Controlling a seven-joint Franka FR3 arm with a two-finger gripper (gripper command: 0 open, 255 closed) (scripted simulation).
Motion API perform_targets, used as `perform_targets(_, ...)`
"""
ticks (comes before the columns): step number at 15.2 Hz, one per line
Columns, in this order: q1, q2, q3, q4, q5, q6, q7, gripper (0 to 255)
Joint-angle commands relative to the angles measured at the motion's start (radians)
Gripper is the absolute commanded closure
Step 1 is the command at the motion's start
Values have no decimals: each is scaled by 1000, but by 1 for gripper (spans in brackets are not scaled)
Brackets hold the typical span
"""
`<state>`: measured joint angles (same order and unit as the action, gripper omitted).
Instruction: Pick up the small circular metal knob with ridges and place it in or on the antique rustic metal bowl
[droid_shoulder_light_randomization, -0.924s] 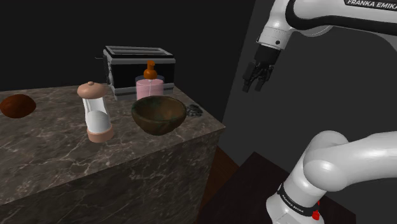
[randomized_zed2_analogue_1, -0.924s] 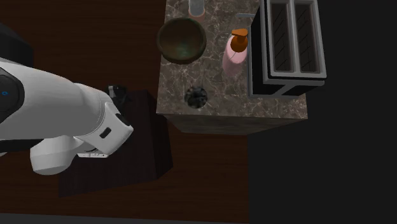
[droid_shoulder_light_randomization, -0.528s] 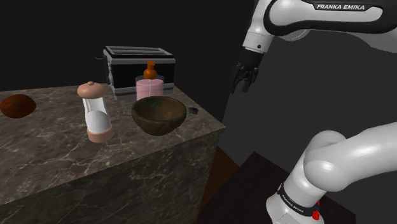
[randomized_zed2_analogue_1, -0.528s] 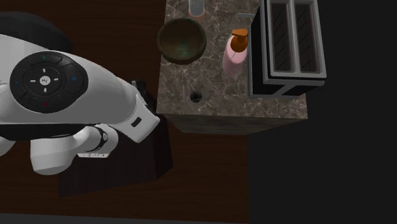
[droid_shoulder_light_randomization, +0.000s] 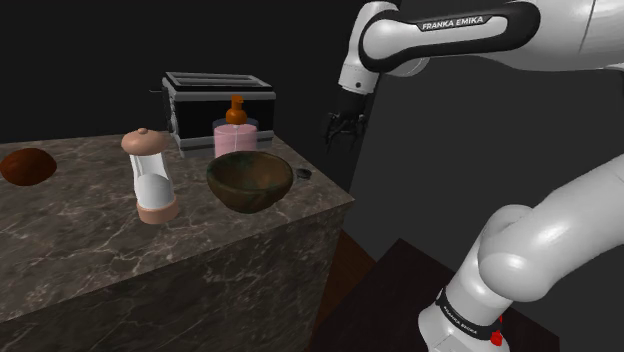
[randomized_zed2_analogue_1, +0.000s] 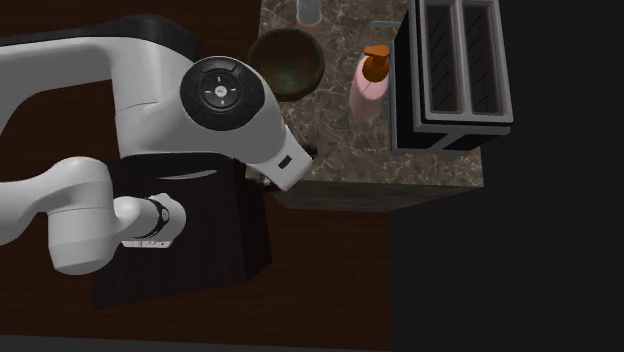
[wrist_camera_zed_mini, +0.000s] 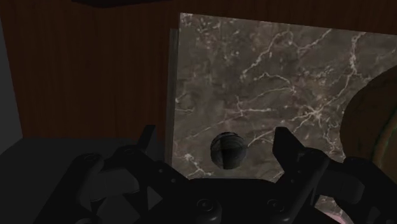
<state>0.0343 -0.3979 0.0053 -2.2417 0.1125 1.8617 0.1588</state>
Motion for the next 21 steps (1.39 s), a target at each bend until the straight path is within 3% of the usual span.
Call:
perform_targets(1, 6, 84, 13, 41, 3, 42, 16, 0)
perform_targets(6, 17, 259, 33, 151, 2, 100, 50, 0)
perform_targets(14, 21, 287, 39, 78, 7, 202, 47, 0)
perform_targets(21, 21, 287, 39, 79, 7, 201, 47, 0)
